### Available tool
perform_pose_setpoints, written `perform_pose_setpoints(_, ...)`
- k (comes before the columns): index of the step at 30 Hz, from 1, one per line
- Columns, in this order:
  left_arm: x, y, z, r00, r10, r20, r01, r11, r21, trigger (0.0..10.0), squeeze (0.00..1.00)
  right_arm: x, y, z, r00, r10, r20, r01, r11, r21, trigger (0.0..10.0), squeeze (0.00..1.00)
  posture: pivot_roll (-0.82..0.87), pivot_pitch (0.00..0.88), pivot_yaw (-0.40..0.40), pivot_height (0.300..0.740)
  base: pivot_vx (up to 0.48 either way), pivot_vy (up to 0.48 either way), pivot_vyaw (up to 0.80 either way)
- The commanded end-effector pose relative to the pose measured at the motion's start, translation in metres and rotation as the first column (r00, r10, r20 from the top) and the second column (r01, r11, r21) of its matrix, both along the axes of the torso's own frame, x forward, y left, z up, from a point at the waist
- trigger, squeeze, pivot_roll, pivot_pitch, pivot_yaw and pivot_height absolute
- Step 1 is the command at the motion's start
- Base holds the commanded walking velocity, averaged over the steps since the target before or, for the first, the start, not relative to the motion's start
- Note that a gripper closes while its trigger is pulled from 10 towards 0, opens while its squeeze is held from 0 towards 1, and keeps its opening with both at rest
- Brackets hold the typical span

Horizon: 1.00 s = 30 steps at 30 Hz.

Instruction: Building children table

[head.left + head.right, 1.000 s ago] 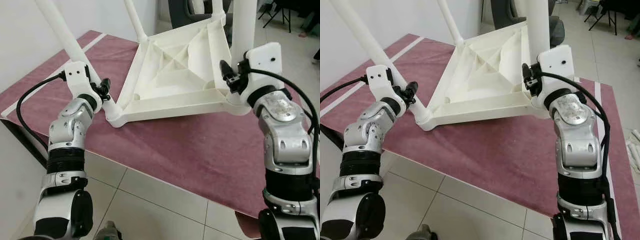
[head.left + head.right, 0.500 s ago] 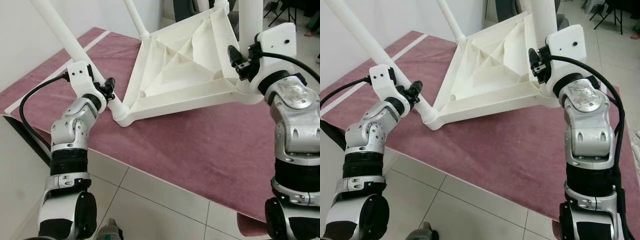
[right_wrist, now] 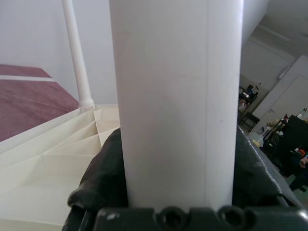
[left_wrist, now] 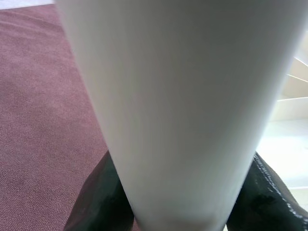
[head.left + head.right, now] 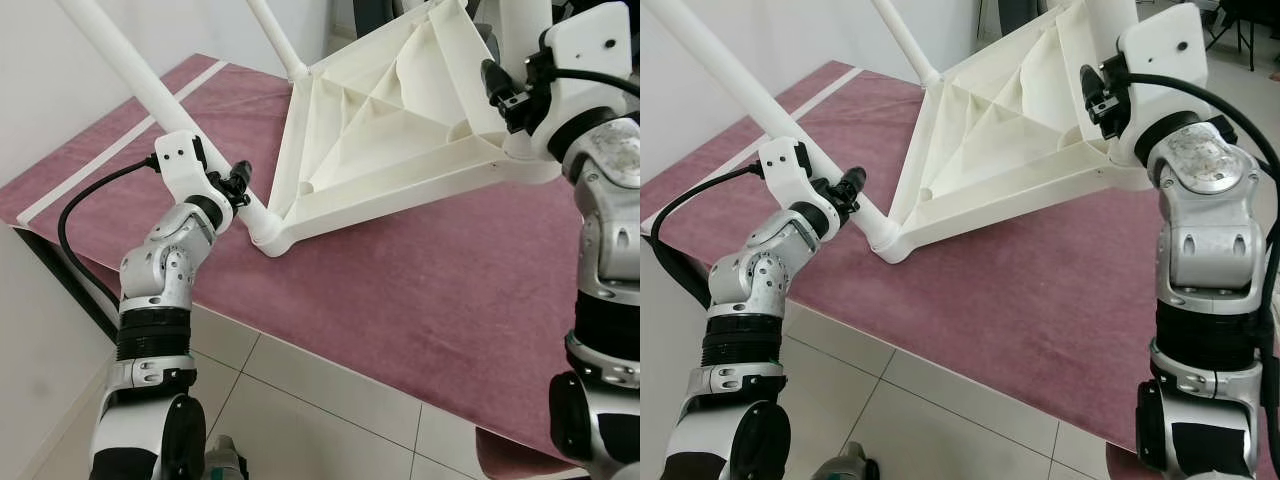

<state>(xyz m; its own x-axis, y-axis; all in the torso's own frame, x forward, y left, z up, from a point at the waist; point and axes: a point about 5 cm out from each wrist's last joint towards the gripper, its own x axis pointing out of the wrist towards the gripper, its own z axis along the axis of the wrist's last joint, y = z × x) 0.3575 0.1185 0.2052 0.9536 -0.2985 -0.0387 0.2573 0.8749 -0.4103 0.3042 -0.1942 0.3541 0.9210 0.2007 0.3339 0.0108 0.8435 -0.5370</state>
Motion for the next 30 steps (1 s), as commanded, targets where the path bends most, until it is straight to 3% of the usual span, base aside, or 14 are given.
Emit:
perform_pose_setpoints(1,-0.018,-0.075,-0.025,0.906,-0.396,-0.146,0.408,0.911,0.065,10.0,0.0,-0.05,0.048,0.068,0.863,0.298,0.407,-0.278,0.954,-0.109,10.0,0.0,0.08,0.0,-0.03,0.74,0.0,0.0,0.0)
perform_pose_setpoints(7,-0.026,-0.081,-0.034,0.874,-0.449,-0.185,0.47,0.877,0.096,10.0,0.0,-0.055,0.055,0.078,0.819,0.336,0.465,-0.313,0.941,-0.128,10.0,0.0,0.08,0.0,-0.02,0.74,0.0,0.0,0.0)
perform_pose_setpoints(10,-0.036,-0.097,-0.041,0.84,-0.501,-0.207,0.523,0.85,0.061,10.0,0.0,-0.055,0.064,0.092,0.794,0.344,0.501,-0.292,0.939,-0.182,10.0,0.0,0.08,0.0,-0.021,0.74,0.0,0.0,0.0)
perform_pose_setpoints(20,-0.04,-0.104,-0.042,0.831,-0.516,-0.209,0.536,0.843,0.049,10.0,0.0,-0.051,0.068,0.095,0.798,0.35,0.49,-0.275,0.936,-0.221,10.0,0.0,0.09,0.0,-0.032,0.74,0.0,0.0,0.0)
perform_pose_setpoints(23,-0.04,-0.101,-0.044,0.838,-0.501,-0.216,0.523,0.851,0.057,10.0,0.0,-0.046,0.07,0.09,0.814,0.35,0.463,-0.267,0.934,-0.237,10.0,0.0,0.09,0.0,-0.036,0.74,0.0,0.0,0.0)
perform_pose_setpoints(24,-0.037,-0.094,-0.05,0.865,-0.452,-0.217,0.485,0.864,0.138,10.0,0.0,-0.04,0.069,0.082,0.84,0.335,0.427,-0.257,0.938,-0.23,10.0,0.0,0.09,0.0,-0.036,0.74,0.0,0.0,0.0)
perform_pose_setpoints(26,-0.037,-0.094,-0.05,0.865,-0.452,-0.217,0.485,0.864,0.138,10.0,0.0,-0.04,0.069,0.082,0.84,0.335,0.427,-0.257,0.938,-0.23,10.0,0.0,0.09,0.0,-0.036,0.74,0.0,0.0,0.0)
perform_pose_setpoints(27,-0.03,-0.08,-0.051,0.913,-0.368,-0.176,0.403,0.881,0.248,10.0,0.0,-0.03,0.057,0.062,0.892,0.265,0.366,-0.219,0.962,-0.164,10.0,0.0,0.09,0.0,-0.036,0.74,0.0,0.0,0.0)
perform_pose_setpoints(29,-0.03,-0.08,-0.051,0.913,-0.368,-0.176,0.403,0.881,0.248,10.0,0.0,-0.03,0.057,0.062,0.892,0.265,0.366,-0.219,0.962,-0.164,10.0,0.0,0.09,0.0,-0.036,0.74,0.0,0.0,0.0)
perform_pose_setpoints(30,-0.018,-0.06,-0.033,0.96,-0.274,-0.051,0.276,0.911,0.306,10.0,0.0,-0.017,0.036,0.026,0.953,0.142,0.269,-0.136,0.99,-0.042,10.0,0.0,0.1,0.0,-0.019,0.74,0.0,0.0,0.0)
